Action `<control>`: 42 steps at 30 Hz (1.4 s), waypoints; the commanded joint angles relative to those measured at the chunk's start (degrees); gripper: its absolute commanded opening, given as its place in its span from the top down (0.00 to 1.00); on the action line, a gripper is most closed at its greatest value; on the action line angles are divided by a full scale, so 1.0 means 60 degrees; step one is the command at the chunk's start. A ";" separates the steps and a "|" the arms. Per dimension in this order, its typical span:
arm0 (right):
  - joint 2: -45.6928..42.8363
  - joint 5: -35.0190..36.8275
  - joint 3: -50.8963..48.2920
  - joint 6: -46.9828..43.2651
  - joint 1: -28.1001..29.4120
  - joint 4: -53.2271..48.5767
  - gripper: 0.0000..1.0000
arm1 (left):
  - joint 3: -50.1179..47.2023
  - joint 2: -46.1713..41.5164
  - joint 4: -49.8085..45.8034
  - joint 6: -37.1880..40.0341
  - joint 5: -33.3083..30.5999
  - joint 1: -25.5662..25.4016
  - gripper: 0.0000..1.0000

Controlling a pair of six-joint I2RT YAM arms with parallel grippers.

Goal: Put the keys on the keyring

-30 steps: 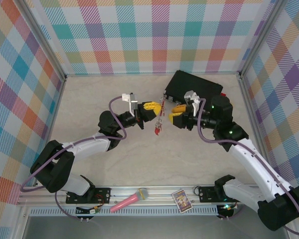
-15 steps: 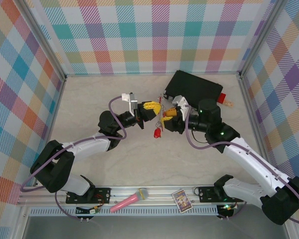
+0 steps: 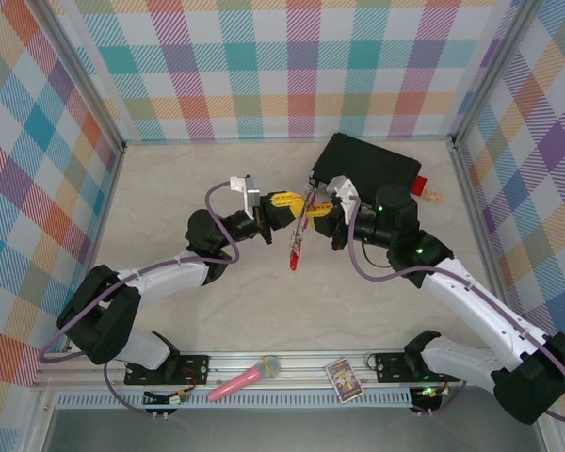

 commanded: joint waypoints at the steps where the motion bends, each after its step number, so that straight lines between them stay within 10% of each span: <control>1: 0.0027 -0.0247 0.0224 -0.0189 0.0061 0.0087 1.00 | 0.0182 -0.0324 0.0539 -0.0107 -0.0086 -0.0078 1.00; 16: 0.0614 -0.0937 0.0523 -0.0367 0.0217 -0.0514 0.99 | 0.0403 -0.0263 0.0570 -0.0338 0.0012 -0.0180 1.00; 24: 0.0209 -0.0317 0.0320 -0.0367 0.0202 -0.0497 0.89 | 0.0230 -0.0298 0.0568 -0.0130 -0.0134 -0.0181 1.00; 28: -0.0217 0.0105 -0.0046 -0.0251 0.0193 -0.0335 0.67 | 0.0157 -0.0306 0.0566 -0.0034 -0.0218 -0.0180 1.00; 42: -0.1009 -0.0589 -0.0139 0.0975 -0.0224 0.0404 0.69 | -0.0102 -0.0447 0.0574 0.0188 -0.0557 -0.0181 1.00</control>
